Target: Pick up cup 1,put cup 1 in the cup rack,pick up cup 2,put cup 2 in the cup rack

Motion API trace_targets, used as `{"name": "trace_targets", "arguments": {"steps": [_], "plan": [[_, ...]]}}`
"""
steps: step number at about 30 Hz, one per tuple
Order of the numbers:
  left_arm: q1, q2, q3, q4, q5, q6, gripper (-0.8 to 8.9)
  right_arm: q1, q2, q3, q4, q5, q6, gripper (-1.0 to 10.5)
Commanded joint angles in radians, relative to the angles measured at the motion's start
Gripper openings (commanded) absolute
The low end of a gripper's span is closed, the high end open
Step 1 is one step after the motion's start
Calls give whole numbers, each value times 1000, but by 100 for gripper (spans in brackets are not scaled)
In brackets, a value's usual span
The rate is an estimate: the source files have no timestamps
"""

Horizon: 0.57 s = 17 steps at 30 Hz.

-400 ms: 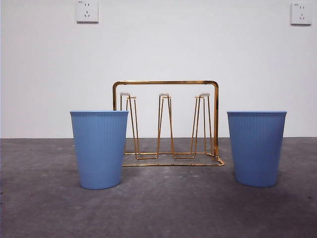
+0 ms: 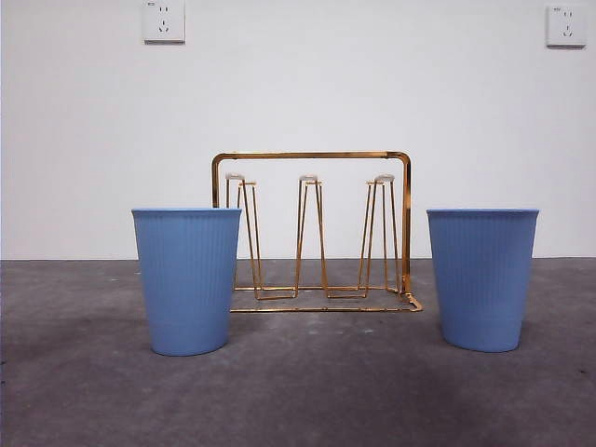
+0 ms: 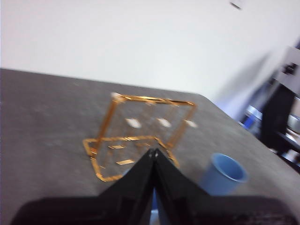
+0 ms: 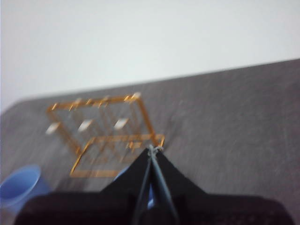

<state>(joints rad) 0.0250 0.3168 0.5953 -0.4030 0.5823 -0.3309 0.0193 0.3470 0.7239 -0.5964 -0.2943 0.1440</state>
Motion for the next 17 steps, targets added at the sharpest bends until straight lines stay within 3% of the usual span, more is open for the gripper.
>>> {"name": "trace_targets", "arguments": {"steps": [1, 8, 17], "plan": [[2, 49, 89, -84, 48, 42, -6, 0, 71, 128, -153, -41, -139, -9], [-10, 187, 339, -369, 125, 188, -6, 0, 242, 399, -483, -85, -259, -9], [-105, 320, 532, -639, 125, 327, -6, 1, 362, 599, -677, -118, -261, -9]]}}
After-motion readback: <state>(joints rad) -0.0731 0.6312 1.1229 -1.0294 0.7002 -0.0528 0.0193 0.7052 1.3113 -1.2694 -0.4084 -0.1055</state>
